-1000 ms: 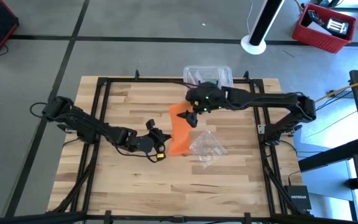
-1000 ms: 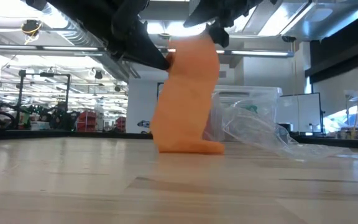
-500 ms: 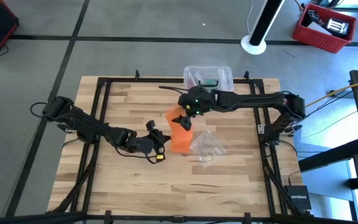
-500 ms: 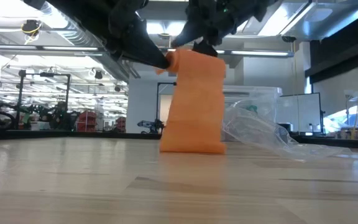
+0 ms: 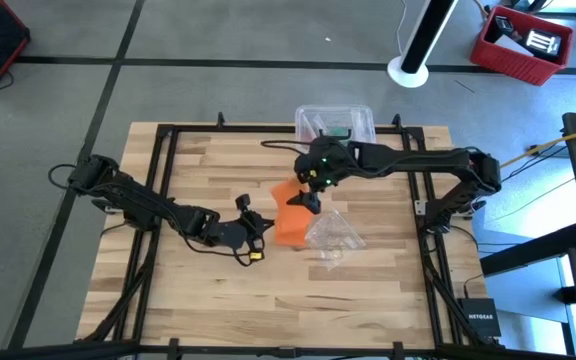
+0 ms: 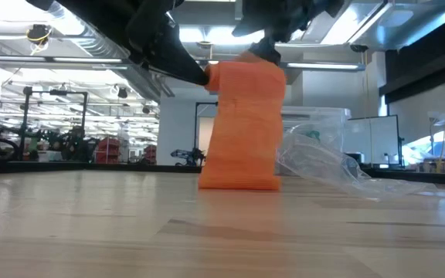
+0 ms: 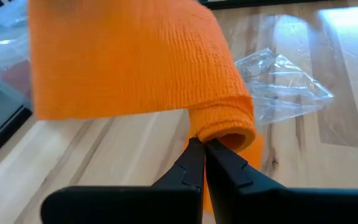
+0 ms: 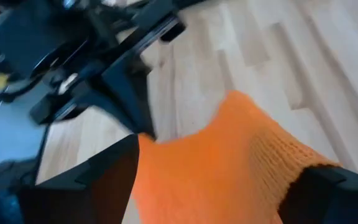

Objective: Roll bandage
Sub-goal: Roll the orange bandage

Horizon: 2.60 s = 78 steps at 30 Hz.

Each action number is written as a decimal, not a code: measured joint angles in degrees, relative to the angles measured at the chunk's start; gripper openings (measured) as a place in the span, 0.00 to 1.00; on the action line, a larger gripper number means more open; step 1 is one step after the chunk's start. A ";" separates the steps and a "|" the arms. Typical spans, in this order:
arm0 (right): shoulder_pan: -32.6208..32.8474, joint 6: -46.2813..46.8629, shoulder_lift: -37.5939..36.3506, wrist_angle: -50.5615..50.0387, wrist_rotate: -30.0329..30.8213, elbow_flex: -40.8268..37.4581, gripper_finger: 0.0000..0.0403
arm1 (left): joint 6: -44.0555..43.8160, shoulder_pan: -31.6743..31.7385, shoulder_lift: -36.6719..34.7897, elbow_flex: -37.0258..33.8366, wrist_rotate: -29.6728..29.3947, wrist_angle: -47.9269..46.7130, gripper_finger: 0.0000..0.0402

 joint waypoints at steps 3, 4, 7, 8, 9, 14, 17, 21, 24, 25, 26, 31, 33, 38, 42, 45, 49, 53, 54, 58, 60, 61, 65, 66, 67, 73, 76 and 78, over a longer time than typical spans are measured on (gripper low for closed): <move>0.06 -1.74 -0.83 -2.28 -0.89 0.00 0.79 | 2.09 0.12 0.00 0.00 -0.18 0.48 0.00; 0.08 -1.92 -0.85 -2.92 -0.88 0.00 0.79 | 2.47 0.29 0.00 0.00 -0.17 0.45 0.00; 0.04 -1.47 -0.79 -0.77 1.00 0.00 0.79 | 2.59 0.48 0.00 0.00 0.10 0.43 0.00; 0.04 -0.81 -0.79 0.97 3.18 0.00 0.79 | 2.46 0.50 0.00 0.00 0.10 0.49 0.00; 0.06 -0.47 -0.54 3.00 5.52 0.01 0.79 | 2.45 0.50 0.00 0.00 0.12 0.54 0.00; 0.83 -0.36 1.45 8.27 6.11 0.00 0.79 | 2.08 0.39 0.00 0.00 0.23 0.45 0.00; 0.85 -0.34 1.99 7.51 3.36 0.00 0.79 | 0.97 0.35 0.00 0.00 0.25 0.11 0.00; 0.76 -2.15 0.89 -5.62 2.83 1.06 0.79 | 1.17 0.36 0.02 0.00 0.27 -0.10 0.00; 0.82 -2.72 -1.53 -6.03 3.82 2.70 0.79 | 2.63 0.82 0.02 0.00 0.32 0.28 0.00; 1.18 -2.29 -2.03 -3.89 3.83 2.77 0.79 | 2.87 1.03 0.03 0.00 0.34 0.36 0.00; 1.57 -1.86 -2.13 -1.79 3.94 2.80 0.79 | 3.11 1.16 0.07 0.00 0.34 0.46 0.00; 2.03 -1.85 -1.77 1.02 6.35 2.60 0.79 | 3.02 1.27 0.07 0.00 0.33 0.45 0.00; 1.88 -1.83 -1.37 3.19 9.82 2.51 0.79 | 2.37 0.94 0.07 0.00 0.33 0.42 0.00; 2.24 -0.44 0.30 2.69 6.90 2.10 0.79 | 1.81 0.76 0.07 0.00 0.32 0.22 0.00; 2.47 -0.44 -0.48 -5.83 3.88 3.68 0.79 | -0.84 0.31 0.07 0.00 0.32 -1.59 0.00; 2.27 -0.59 -0.69 2.99 8.33 4.22 0.79 | -1.59 0.47 0.09 0.00 0.31 -2.70 0.00; 3.11 0.52 0.66 11.31 12.30 4.20 0.79 | -0.62 2.17 0.09 0.00 0.03 -2.01 0.00; 3.13 -4.26 0.83 -2.37 14.32 5.22 0.79 | -1.92 1.18 0.09 -0.02 -0.02 -2.37 0.00; 3.03 -4.95 0.65 -4.96 16.80 5.59 0.79 | -2.06 0.75 0.09 -0.02 0.05 -2.37 0.00; 3.07 -5.48 0.44 -9.20 24.26 5.77 0.79 | -1.80 0.36 0.09 -0.02 -0.02 -1.92 0.00; 3.73 -6.08 0.46 -9.93 24.29 5.77 0.79 | -2.05 0.46 0.09 -0.02 -0.16 -2.03 0.00; 3.82 -6.14 0.46 -9.38 24.18 5.77 0.79 | -2.03 0.46 0.09 -0.02 -0.14 -2.07 0.00; 4.48 -6.68 0.52 -4.09 23.71 5.77 0.79 | -1.61 0.39 0.09 -0.02 -0.05 -1.46 0.00; 4.50 -7.53 0.58 -2.52 23.70 5.77 0.79 | -1.44 0.40 0.09 -0.02 -0.05 -1.22 0.00; 4.52 -8.43 0.64 -1.27 23.55 5.79 0.79 | -1.04 0.42 0.09 -0.02 -0.05 -0.87 0.00; 6.34 -14.19 1.81 -6.56 16.89 5.79 0.79 | -1.15 0.37 0.08 -0.02 -0.05 -1.54 0.00; 7.54 -15.39 0.80 -13.28 20.87 5.76 0.79 | -1.10 0.32 0.08 -0.02 -0.03 -1.53 0.00; 8.32 -15.41 -1.42 -16.84 23.31 5.75 0.79 | -0.96 0.35 0.07 -0.02 -0.11 -0.89 0.00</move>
